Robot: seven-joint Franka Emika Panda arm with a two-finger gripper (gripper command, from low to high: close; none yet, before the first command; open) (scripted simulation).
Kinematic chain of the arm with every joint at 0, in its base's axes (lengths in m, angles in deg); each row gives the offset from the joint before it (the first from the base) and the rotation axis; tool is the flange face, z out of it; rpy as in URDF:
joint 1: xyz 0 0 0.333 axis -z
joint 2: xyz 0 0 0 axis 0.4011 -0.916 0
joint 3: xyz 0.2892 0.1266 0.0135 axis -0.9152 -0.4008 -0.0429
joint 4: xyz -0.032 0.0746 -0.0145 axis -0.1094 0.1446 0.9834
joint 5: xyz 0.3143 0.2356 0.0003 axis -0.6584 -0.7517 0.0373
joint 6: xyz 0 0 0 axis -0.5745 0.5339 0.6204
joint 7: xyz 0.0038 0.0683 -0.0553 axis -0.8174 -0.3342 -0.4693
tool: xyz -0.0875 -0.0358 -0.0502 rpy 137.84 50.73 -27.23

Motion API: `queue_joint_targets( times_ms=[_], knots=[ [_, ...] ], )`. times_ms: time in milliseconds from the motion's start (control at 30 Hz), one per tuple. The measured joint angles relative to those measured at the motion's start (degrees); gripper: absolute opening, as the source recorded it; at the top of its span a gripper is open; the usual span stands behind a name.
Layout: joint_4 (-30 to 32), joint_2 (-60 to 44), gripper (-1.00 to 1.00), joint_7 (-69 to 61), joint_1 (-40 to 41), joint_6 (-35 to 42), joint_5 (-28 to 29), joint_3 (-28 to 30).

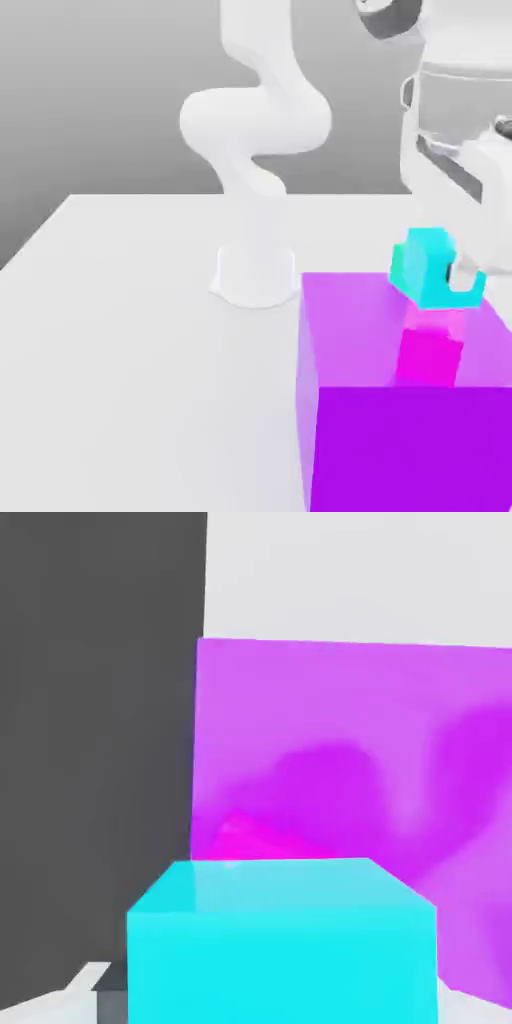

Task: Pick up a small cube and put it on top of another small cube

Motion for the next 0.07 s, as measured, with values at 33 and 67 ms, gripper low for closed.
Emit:
queue_joint_targets(
  times_ms=[33,67],
  knots=[
    [0.0,0.0,1.00,0.0,0.0,0.0,0.0,0.0],
    [0.0,0.0,1.00,0.0,0.0,0.0,0.0,0.0]
  ],
)
